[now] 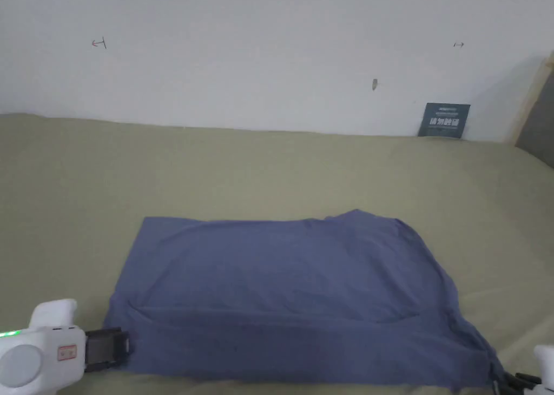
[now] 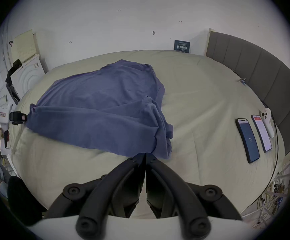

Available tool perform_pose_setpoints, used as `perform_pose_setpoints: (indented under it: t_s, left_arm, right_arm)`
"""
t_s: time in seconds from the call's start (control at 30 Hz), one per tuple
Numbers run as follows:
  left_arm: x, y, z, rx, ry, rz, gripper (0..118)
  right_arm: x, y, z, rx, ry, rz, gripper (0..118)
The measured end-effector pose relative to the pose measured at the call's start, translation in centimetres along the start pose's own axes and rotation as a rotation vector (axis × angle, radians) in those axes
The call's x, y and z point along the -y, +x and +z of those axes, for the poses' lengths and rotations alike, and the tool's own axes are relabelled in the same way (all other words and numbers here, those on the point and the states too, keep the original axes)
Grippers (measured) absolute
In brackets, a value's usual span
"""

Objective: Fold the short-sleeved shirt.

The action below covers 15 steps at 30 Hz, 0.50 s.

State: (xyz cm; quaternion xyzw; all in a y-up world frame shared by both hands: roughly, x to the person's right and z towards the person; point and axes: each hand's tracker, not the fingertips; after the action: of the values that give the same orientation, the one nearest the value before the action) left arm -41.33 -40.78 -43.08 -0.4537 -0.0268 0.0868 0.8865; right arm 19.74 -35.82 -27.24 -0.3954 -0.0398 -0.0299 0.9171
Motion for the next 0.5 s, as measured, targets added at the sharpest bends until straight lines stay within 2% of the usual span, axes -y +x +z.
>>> perform_pose_setpoints:
  t_s: [0.1, 0.13, 0.17, 0.2, 0.23, 0.27, 0.3, 0.5]
  left_arm:
    - [0.6, -0.8, 0.0, 0.030, -0.007, 0.021, 103]
    - [0.6, -0.7, 0.4, 0.025, 0.017, 0.014, 97]
    - [0.6, -0.5, 1.1, 0.022, 0.019, 0.016, 83]
    - [0.6, -0.4, 1.4, -0.001, 0.027, 0.010, 58]
    - [0.5, -0.1, 1.4, -0.006, 0.032, 0.001, 0]
    - [0.5, -0.2, 1.6, 0.033, 0.038, 0.009, 1]
    - [0.6, 0.1, 2.3, 0.062, 0.046, 0.031, 1]
    - [0.7, 0.6, 3.1, 0.073, 0.035, 0.021, 1]
  right_arm:
    - [-0.6, 0.3, -0.7, 0.031, 0.002, -0.019, 7]
    - [-0.7, 0.6, -1.0, 0.049, 0.003, -0.027, 8]
    - [-0.8, 0.8, -1.3, 0.060, 0.004, -0.037, 17]
    - [-0.9, 1.2, -1.5, 0.050, 0.003, -0.046, 37]
    - [-1.0, 1.5, -1.8, 0.043, -0.004, -0.060, 68]
    - [-1.1, 1.6, -2.0, 0.022, -0.023, -0.078, 88]
    - [-1.0, 1.5, -2.3, 0.002, -0.026, -0.095, 96]
    - [-1.6, 2.2, -5.8, 0.010, -0.054, -0.135, 96]
